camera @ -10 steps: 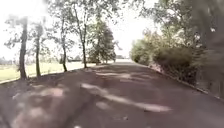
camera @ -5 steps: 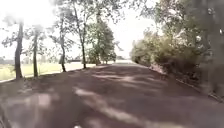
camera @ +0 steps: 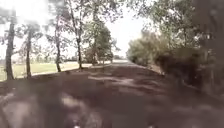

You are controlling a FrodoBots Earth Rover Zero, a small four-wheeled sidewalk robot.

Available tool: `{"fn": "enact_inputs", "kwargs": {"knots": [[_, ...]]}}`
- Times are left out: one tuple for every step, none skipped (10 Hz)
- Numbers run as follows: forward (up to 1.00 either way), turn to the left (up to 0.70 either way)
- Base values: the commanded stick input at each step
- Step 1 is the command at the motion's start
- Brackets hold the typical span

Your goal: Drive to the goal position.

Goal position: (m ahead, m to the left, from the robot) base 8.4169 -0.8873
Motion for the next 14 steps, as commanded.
{"fn": "enact_inputs", "kwargs": {"knots": [[1.0, -0.07], [1.0, -0.07], [1.0, -0.07], [1.0, -0.07], [1.0, -0.07], [1.0, -0.07], [1.0, -0.07], [1.0, -0.07], [1.0, -0.07], [1.0, -0.07], [1.0, -0.07], [1.0, -0.07], [1.0, -0.07], [1.0, -0.07]]}}
